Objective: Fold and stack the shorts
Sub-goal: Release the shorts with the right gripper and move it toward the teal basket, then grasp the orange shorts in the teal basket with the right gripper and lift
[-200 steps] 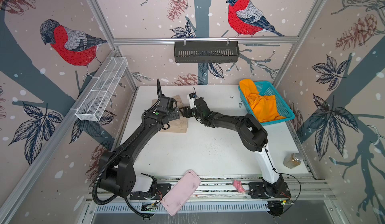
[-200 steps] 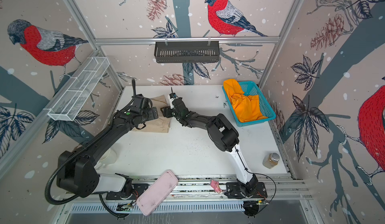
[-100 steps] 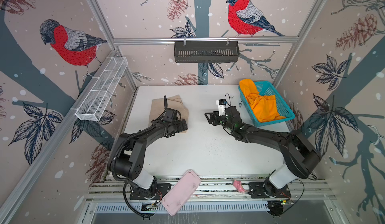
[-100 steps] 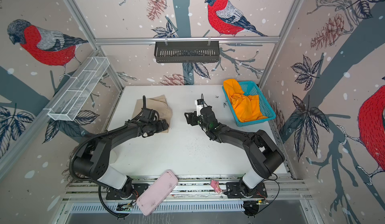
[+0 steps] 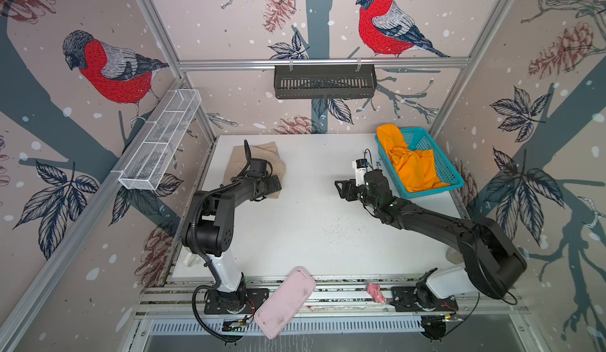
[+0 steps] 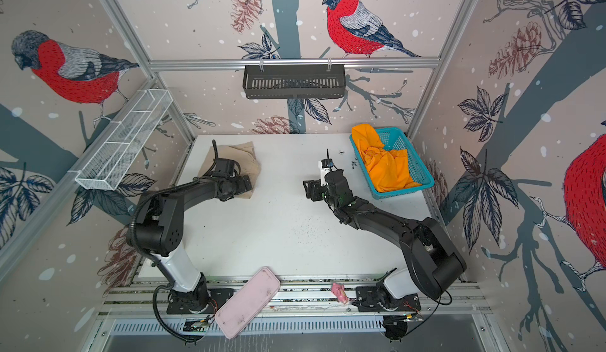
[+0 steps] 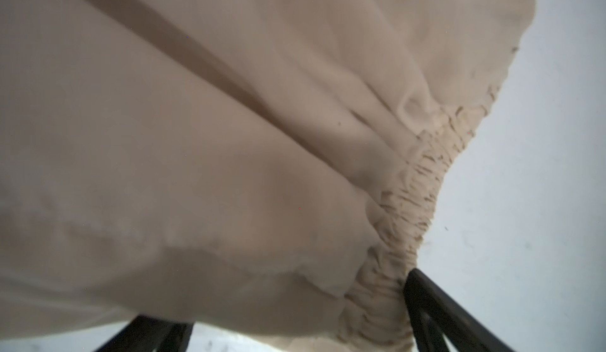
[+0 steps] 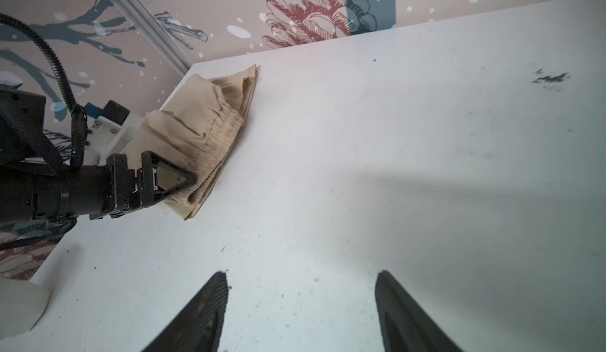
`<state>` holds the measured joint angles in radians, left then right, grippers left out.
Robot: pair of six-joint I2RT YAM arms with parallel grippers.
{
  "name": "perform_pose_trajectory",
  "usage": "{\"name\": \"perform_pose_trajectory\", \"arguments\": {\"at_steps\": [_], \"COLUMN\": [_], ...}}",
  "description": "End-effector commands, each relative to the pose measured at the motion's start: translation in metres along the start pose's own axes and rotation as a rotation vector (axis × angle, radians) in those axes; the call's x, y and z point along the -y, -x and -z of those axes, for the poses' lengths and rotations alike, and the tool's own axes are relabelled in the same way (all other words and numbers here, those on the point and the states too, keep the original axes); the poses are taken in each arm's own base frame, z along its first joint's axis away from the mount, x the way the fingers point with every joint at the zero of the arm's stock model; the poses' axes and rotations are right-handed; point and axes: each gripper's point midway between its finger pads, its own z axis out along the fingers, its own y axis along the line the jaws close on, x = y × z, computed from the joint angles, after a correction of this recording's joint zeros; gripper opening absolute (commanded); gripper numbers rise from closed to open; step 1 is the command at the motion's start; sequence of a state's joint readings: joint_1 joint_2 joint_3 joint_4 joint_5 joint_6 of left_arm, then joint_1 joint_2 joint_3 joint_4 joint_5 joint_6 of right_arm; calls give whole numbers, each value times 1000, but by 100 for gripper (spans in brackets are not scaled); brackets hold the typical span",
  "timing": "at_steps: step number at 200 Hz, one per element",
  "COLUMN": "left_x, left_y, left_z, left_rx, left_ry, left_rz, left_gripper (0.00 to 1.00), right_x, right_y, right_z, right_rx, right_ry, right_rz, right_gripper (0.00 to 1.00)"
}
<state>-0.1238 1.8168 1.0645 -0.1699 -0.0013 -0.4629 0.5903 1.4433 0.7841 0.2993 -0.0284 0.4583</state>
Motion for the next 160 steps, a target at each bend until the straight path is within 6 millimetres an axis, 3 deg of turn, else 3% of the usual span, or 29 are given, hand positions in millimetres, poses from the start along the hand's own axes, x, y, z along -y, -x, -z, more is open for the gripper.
{"name": "perform_pose_trajectory", "arguments": {"at_steps": [1,22,49,74,89,111,133,160], "left_x": [-19,-27,-37,-42,-35,-12,-2,9], "left_y": [20,41,63,73,78,90,98,86], "left_z": [-12,-19,-16,-19,-14,15,59,100], "left_rx": [16,42,66,77,78,133,175,206], "left_ry": [73,134,217,210,182,71,26,-68], "left_rz": [-43,-72,-108,-87,-85,-76,-75,-41], "left_gripper": [97,97,97,97,97,97,97,97], "right_x": [20,49,106,166,199,232,249,266], "right_y": [18,47,84,104,110,113,111,101], "right_z": [6,15,40,69,84,91,85,73], "right_rx": [-12,-23,-16,-47,-42,-37,-46,-41], "right_ry": [-76,-168,-344,-505,-607,-692,-676,-684], "right_rz": [42,54,42,9,3,-16,-67,-97], "right_gripper": [73,74,79,80,80,81,81,83]}}
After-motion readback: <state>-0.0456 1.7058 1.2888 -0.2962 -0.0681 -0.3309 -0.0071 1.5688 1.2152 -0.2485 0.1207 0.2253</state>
